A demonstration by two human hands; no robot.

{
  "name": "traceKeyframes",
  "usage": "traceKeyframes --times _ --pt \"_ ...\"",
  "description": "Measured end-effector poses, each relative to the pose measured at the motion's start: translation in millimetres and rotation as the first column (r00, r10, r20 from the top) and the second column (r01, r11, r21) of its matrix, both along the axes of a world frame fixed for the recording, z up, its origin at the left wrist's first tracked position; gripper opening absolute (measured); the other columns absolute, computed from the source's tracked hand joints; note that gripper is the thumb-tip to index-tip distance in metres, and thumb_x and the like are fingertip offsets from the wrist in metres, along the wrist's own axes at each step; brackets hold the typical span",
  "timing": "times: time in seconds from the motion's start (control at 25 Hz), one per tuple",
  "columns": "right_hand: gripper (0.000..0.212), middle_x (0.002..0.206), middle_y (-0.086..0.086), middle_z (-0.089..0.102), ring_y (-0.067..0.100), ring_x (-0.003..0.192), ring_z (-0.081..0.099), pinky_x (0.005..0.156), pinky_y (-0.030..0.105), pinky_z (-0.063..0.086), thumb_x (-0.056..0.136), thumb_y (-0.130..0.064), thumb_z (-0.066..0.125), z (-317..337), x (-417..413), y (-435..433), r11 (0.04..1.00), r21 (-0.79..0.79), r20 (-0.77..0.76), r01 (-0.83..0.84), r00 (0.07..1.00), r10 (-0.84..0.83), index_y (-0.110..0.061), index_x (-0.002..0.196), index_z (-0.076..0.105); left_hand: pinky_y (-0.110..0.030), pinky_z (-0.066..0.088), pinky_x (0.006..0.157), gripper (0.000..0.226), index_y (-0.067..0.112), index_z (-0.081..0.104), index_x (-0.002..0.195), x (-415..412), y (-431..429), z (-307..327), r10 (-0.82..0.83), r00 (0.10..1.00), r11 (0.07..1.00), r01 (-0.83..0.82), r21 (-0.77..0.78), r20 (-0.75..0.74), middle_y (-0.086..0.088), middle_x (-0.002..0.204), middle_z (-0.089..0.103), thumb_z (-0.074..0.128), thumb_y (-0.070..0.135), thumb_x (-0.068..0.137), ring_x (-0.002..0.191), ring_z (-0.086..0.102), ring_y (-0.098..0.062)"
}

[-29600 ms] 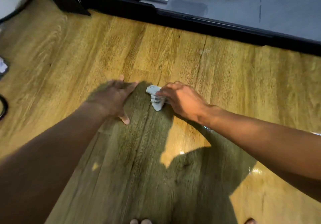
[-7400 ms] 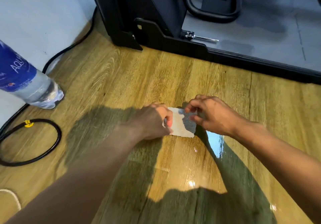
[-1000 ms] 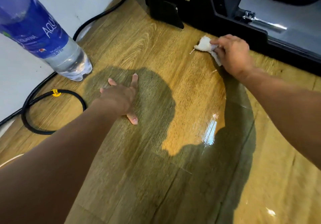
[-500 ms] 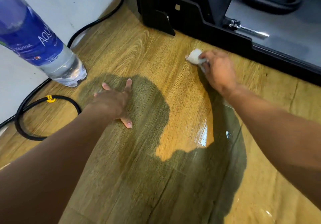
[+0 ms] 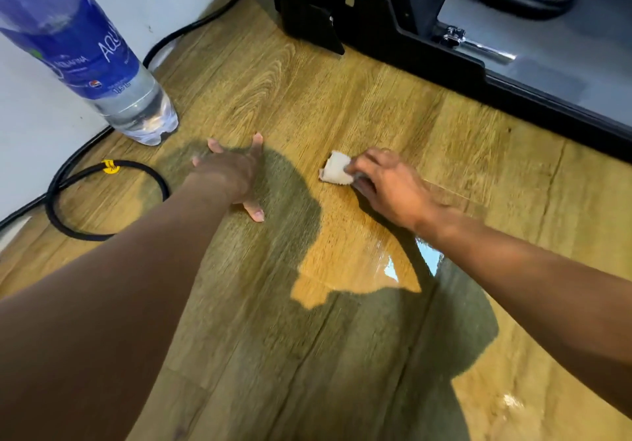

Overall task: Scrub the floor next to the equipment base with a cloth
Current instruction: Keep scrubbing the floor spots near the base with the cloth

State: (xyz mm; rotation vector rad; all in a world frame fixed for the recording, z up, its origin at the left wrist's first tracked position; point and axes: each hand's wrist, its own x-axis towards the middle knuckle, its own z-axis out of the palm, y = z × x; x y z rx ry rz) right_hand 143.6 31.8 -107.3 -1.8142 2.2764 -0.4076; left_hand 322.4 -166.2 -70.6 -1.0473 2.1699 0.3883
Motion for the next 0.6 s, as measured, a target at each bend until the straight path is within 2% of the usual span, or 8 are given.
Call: traceKeyframes --times 0.04,0.12,0.2,0.24,0.36,0.4,0.56,0.6 --pt "0.020 0.115 0.008 0.057 0.023 0.098 0.057 0.077 0.029 0.050 0.094 -0.019 0.055 1.5 1.5 3.2 1.000 0.009 0.014 -0.029 0.999 0.029 -0.013 0.113 0.058 -0.060 0.021 0.111 0.144 0.040 -0.025 0.144 1.1 0.0 -0.8 -0.014 1.000 1.000 0.014 -0.008 -0.001 -0.031 0.151 -0.018 0.088 0.042 0.055 0.139 0.004 -0.053" --pt "0.022 0.116 0.009 0.055 0.024 0.097 0.058 0.076 0.028 0.050 0.095 -0.017 0.051 4.1 -10.5 -8.3 0.990 -0.013 0.017 0.137 0.990 -0.137 -0.013 0.115 0.057 -0.060 0.022 0.111 0.142 0.040 -0.022 0.146 3.2 0.0 -0.6 -0.046 0.999 0.999 0.046 -0.019 -0.004 -0.031 0.151 -0.017 0.087 0.044 0.056 0.140 0.004 -0.052" --pt "0.021 0.118 0.010 0.055 0.028 0.100 0.057 0.081 0.037 0.052 0.095 -0.015 0.051 5.1 -5.4 -14.0 0.957 -0.024 0.054 0.289 0.956 -0.287 -0.012 0.115 0.057 -0.061 0.023 0.110 0.138 0.042 -0.019 0.146 5.8 0.2 0.9 -0.059 0.998 0.998 0.059 -0.015 -0.014 -0.030 0.152 -0.015 0.087 0.046 0.057 0.141 0.001 -0.049" --pt "0.020 0.115 0.011 0.055 0.030 0.100 0.057 0.082 0.040 0.051 0.094 -0.014 0.052 3.5 9.1 -9.5 0.962 -0.034 0.067 0.271 0.961 -0.268 -0.011 0.113 0.058 -0.061 0.023 0.110 0.136 0.041 -0.018 0.147 7.0 0.7 1.5 -0.066 0.998 0.998 0.066 -0.009 -0.021 -0.030 0.153 -0.014 0.086 0.045 0.059 0.142 0.000 -0.049" --pt "0.017 0.105 0.010 0.057 0.027 0.096 0.055 0.076 0.037 0.048 0.093 -0.017 0.055 0.7 63.8 24.9 0.990 -0.051 0.075 -0.129 0.988 0.132 -0.013 0.109 0.059 -0.060 0.016 0.113 0.128 0.039 -0.012 0.150 12.3 4.6 -1.2 -0.093 0.995 0.995 0.091 -0.030 -0.045 -0.031 0.153 -0.012 0.084 0.043 0.064 0.142 -0.002 -0.047" --pt "0.018 0.106 0.009 0.058 0.025 0.096 0.055 0.076 0.036 0.050 0.093 -0.018 0.055 2.9 63.5 31.7 0.980 -0.027 0.080 -0.195 0.977 0.197 -0.014 0.110 0.059 -0.060 0.014 0.113 0.124 0.038 -0.008 0.151 14.2 5.9 -2.6 -0.106 0.993 0.994 0.104 -0.037 -0.052 -0.030 0.154 -0.011 0.083 0.042 0.066 0.142 0.000 -0.047" --pt "0.020 0.109 0.007 0.057 0.020 0.097 0.054 0.083 0.041 0.054 0.094 -0.016 0.052 8.3 45.9 26.5 0.991 -0.023 0.068 0.132 0.989 -0.130 -0.014 0.113 0.057 -0.060 0.021 0.111 0.103 0.047 0.009 0.148 20.2 10.1 -5.0 -0.184 0.978 0.981 0.177 -0.074 -0.100 -0.017 0.159 -0.006 0.079 0.039 0.073 0.142 0.008 -0.045" --pt "0.019 0.109 0.005 0.057 0.019 0.097 0.054 0.082 0.040 0.054 0.094 -0.019 0.052 4.5 56.6 34.0 0.991 -0.052 0.077 0.125 0.990 -0.121 -0.016 0.112 0.058 -0.059 0.023 0.111 0.098 0.050 0.013 0.147 20.0 12.1 -6.0 -0.256 0.960 0.965 0.246 -0.094 -0.112 -0.012 0.159 -0.008 0.078 0.034 0.076 0.143 0.008 -0.044"
